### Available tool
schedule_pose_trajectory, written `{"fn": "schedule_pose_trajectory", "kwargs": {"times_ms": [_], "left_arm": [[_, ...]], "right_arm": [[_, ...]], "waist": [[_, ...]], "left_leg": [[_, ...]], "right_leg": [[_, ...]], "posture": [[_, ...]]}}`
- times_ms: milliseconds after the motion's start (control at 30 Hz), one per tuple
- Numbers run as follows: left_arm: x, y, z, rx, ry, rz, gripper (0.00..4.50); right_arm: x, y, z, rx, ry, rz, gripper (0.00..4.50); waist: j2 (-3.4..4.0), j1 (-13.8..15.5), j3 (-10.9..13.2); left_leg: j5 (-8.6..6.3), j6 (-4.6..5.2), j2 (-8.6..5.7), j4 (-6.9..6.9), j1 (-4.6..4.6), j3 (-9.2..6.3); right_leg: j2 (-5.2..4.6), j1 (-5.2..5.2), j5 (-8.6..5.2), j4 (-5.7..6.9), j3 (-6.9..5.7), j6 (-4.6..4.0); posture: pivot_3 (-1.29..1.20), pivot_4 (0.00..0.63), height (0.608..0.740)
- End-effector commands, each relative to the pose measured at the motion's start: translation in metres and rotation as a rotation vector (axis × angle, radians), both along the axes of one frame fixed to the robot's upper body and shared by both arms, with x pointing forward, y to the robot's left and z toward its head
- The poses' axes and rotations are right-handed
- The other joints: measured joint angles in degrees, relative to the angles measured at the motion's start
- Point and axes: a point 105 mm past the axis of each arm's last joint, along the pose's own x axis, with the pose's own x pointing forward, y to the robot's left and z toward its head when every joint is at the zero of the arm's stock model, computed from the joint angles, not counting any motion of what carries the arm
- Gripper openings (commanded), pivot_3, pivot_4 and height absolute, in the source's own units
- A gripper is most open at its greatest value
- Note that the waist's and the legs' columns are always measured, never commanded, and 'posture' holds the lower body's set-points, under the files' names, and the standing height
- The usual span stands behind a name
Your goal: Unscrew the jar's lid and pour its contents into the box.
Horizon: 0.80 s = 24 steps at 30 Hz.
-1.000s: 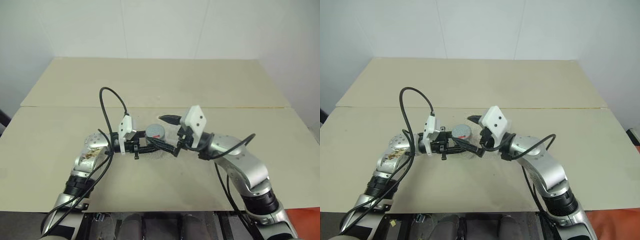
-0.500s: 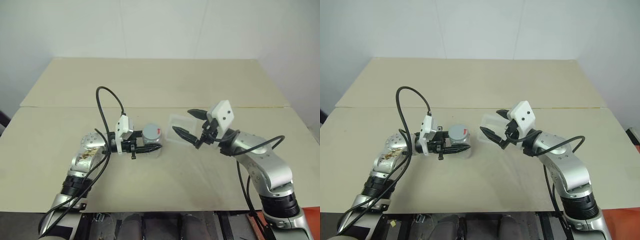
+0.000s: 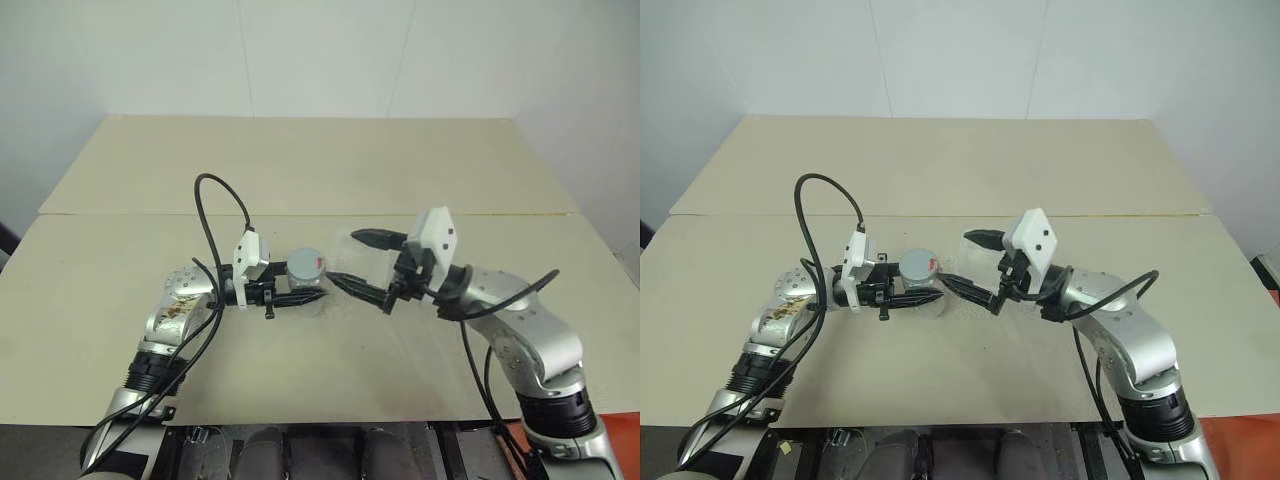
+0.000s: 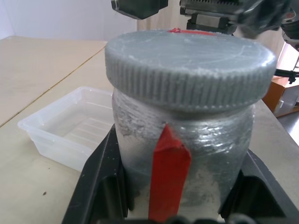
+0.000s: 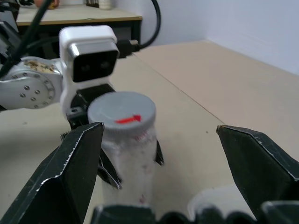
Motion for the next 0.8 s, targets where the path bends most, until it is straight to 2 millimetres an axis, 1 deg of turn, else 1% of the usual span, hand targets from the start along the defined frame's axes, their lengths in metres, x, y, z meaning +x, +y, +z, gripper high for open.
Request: {"fn": "schedule_pose_trajectory", "kwargs": {"times_ms": [33,233,467,633,800], "left_arm": [[0.0,-0.003,0.012,-0.016,-0.053,-0.017,1.93],[0.0,-0.004,0.013,-0.017,-0.054,-0.017,1.93],[-0.002,-0.003,0.014,-0.016,-0.056,-0.016,1.93],[-0.002,-0.003,0.015,-0.016,-0.056,-0.015,1.93],[-0.002,-0.003,0.015,-0.015,-0.054,-0.016,1.93]], "right_arm": [[-0.002,0.013,0.013,0.019,-0.062,0.036,4.48],[0.002,0.028,0.012,0.012,-0.061,0.056,4.48],[0.002,0.041,0.01,0.005,-0.058,0.089,4.48],[0.007,0.042,0.009,0.005,-0.052,0.065,4.48],[0.01,0.037,0.008,0.003,-0.051,0.038,4.48]], "waist": [[0.0,0.0,0.0],[0.0,0.1,0.0],[0.0,0.0,0.0],[0.0,0.0,0.0],[0.0,0.0,0.0]], "left_leg": [[0.0,-0.01,0.0,0.0,0.0,-0.01],[0.0,0.0,-0.01,0.0,-0.04,0.0],[0.0,0.0,0.0,0.0,-0.06,0.0],[0.0,-0.01,0.0,0.0,-0.05,0.0],[0.0,-0.01,0.0,0.0,-0.06,0.01]], "right_leg": [[0.0,0.0,0.0,0.0,-0.01,0.0],[0.0,0.0,0.0,0.12,-0.02,0.0],[0.0,0.0,0.0,0.11,-0.04,0.0],[0.0,-0.01,0.0,0.12,-0.04,0.0],[0.0,-0.01,0.0,0.14,-0.04,0.0]], "posture": [[0.0,0.15,0.74],[0.0,0.15,0.74],[0.0,0.15,0.74],[0.0,0.15,0.74],[0.0,0.15,0.74]]}}
